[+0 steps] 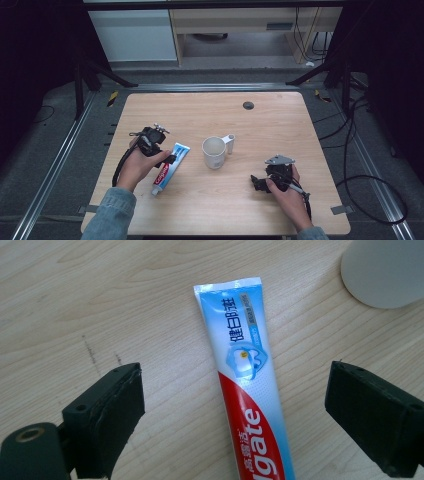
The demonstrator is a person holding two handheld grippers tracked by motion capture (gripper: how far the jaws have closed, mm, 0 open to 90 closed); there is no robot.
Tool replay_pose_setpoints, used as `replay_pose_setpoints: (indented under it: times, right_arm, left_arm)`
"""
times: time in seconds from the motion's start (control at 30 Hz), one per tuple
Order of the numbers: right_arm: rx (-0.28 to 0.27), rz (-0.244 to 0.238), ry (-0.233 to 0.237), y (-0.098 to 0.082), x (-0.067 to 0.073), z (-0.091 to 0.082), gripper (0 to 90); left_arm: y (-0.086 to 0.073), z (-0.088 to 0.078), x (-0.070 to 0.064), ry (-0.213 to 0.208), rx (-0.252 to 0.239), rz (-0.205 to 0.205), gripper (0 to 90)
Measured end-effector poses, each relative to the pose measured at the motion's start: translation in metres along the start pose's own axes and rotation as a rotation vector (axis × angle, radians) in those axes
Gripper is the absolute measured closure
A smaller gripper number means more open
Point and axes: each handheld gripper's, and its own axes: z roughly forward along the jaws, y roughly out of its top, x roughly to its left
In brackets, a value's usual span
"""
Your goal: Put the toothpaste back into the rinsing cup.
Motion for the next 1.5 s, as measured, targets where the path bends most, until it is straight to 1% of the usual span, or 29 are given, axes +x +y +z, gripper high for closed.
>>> replay_pose_setpoints:
  times: [0.17,0.2,0.3,0.37,0.6,0.7,0.73,0.8,0.83,0.87,0.93,0.97,1.0,1.03,1.07,1.1,1.23,1.33,1.47,1.5]
  right_arm:
    - [0.003,0.001,0.002,0.0,0.0,0.0,0.3]
    - [0.001,-0.003,0.005,0.0,-0.001,0.0,0.3]
    - [0.001,-0.003,0.005,0.0,-0.001,0.0,0.3]
    - [0.002,-0.002,0.006,0.0,0.0,0.0,0.3]
    - [0.001,-0.002,0.005,0.0,0.0,0.0,0.3]
    - [0.002,-0.001,0.006,0.0,0.0,0.0,0.4]
    - [0.001,-0.002,0.006,0.0,0.0,0.0,0.3]
    - [0.002,-0.001,0.006,0.0,0.0,0.0,0.3]
    - [0.002,-0.001,0.006,0.0,0.0,0.0,0.3]
    - [0.002,-0.001,0.006,0.0,0.0,0.0,0.3]
    - [0.002,-0.001,0.006,0.0,0.0,0.0,0.3]
    - [0.002,-0.001,0.006,0.0,0.0,0.0,0.4]
    - [0.002,-0.001,0.006,0.0,0.0,0.0,0.4]
    - [0.002,-0.001,0.006,0.0,0.0,0.0,0.4]
    - [0.002,-0.001,0.006,0.0,0.0,0.0,0.3]
    - [0.002,-0.002,0.005,0.0,0.0,0.0,0.3]
    - [0.002,-0.001,0.006,0.0,0.0,0.0,0.3]
    - [0.002,-0.002,0.006,0.0,0.0,0.0,0.3]
    - [0.001,-0.002,0.007,0.0,0.0,0.0,0.3]
    - [0.001,-0.001,0.007,0.0,0.0,0.0,0.3]
  left_arm:
    - [0.011,0.005,-0.006,0.003,0.016,0.013,10.0]
    - [0.016,0.008,-0.008,-0.003,0.03,0.016,10.1]
    - [0.02,0.012,-0.009,-0.004,0.041,0.017,10.9]
    - [0.023,0.015,-0.01,0.0,0.056,0.02,13.7]
    - [0.028,0.022,-0.012,-0.007,0.088,0.025,17.1]
    - [0.031,0.025,-0.015,-0.017,0.1,0.029,18.8]
    - [0.032,0.028,-0.016,-0.025,0.112,0.03,20.1]
    - [0.033,0.03,-0.017,-0.026,0.119,0.03,21.9]
    - [0.033,0.032,-0.017,-0.031,0.124,0.029,21.9]
    - [0.034,0.034,-0.017,-0.034,0.13,0.024,25.5]
    - [0.034,0.035,-0.017,-0.035,0.136,0.018,27.2]
    - [0.034,0.037,-0.015,-0.033,0.153,0.015,28.0]
    - [0.034,0.037,-0.015,-0.033,0.153,0.015,28.4]
    - [0.033,0.039,-0.014,-0.028,0.167,0.014,29.2]
    - [0.033,0.04,-0.013,-0.027,0.172,0.009,29.5]
    - [0.031,0.042,-0.01,-0.028,0.187,-0.003,29.7]
    - [0.029,0.047,-0.006,-0.033,0.203,-0.012,29.7]
    - [0.027,0.054,-0.004,-0.045,0.217,-0.03,29.4]
    - [0.026,0.062,-0.004,-0.049,0.236,-0.055,29.9]
    - [0.026,0.064,-0.004,-0.048,0.243,-0.051,30.5]
